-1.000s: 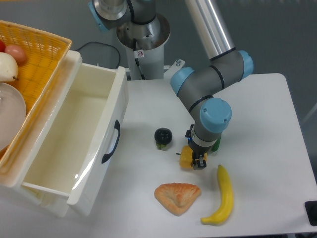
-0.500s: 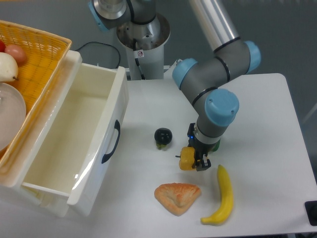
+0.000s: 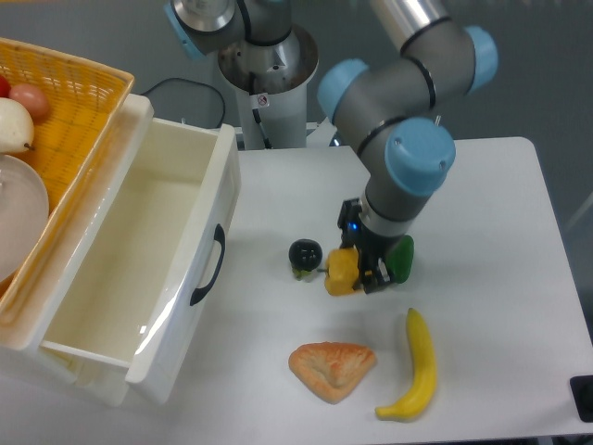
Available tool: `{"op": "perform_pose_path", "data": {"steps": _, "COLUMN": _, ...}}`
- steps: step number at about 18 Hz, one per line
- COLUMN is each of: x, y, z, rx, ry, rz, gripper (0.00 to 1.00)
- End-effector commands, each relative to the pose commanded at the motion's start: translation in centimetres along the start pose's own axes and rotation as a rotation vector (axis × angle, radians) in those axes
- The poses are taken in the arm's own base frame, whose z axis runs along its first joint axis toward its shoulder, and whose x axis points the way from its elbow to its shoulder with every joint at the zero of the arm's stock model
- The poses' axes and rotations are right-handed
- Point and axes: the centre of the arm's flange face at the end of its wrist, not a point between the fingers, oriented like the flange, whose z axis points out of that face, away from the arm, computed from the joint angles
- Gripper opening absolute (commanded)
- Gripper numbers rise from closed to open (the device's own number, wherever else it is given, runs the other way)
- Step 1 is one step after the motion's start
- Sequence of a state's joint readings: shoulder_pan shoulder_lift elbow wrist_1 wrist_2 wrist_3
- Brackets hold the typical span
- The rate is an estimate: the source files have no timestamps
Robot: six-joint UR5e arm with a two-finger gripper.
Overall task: Pick up the yellow pepper
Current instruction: 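Lift the yellow pepper up off the table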
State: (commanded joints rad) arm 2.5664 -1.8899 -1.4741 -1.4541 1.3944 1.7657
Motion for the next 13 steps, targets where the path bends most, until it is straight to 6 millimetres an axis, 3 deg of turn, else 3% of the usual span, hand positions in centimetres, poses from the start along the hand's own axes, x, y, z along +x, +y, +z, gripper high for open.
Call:
{"op": "perform_pose_path", "data": {"steps": 3, "x": 1.26, "y": -0.91, "z": 0.58, "rx": 0.002, "ry": 0.008, "rz": -0.028, "gripper": 0.10}}
{"op": "perform_pose_path", "data": {"steps": 13, "x": 1.35, "y": -0.64, "z": 0.55, "rx": 0.001, "ry": 0.012, "rz": -0.034, "gripper": 0.10}}
